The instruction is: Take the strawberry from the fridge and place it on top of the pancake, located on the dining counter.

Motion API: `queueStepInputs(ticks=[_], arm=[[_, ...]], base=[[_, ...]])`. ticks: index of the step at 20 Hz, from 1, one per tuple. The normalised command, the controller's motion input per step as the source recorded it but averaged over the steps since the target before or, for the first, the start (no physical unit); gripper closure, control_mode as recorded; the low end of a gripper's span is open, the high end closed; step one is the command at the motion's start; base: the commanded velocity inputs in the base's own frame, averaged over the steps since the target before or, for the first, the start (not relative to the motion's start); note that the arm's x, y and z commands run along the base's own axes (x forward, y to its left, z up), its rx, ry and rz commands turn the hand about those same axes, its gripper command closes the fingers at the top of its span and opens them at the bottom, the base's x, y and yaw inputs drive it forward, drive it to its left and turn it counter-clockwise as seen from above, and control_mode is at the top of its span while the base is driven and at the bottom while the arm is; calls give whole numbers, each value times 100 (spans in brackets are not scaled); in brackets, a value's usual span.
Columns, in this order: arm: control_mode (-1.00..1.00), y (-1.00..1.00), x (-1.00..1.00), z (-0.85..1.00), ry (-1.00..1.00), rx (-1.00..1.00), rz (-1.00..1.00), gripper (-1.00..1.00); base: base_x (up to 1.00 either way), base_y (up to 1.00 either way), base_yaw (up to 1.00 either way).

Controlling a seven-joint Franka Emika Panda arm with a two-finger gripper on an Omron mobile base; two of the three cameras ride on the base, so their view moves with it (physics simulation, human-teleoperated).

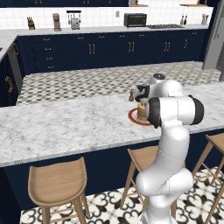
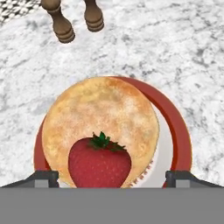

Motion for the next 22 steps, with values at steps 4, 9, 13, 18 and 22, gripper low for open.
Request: queueStepInputs(ticks=[4,9,13,18,22], arm=[[-100,0,-46,23,-2,0,0,-100],[-100,0,-60,27,-4,0,0,-100],[-100,0,-59,16,0,0,0,-100],[-100,-1,-58,17,0,1,0,-100],[-100,-13,-52,10,0,2,0,-100]], base=[[0,0,0],[0,0,0],[0,0,0],[0,0,0],[0,0,0]])
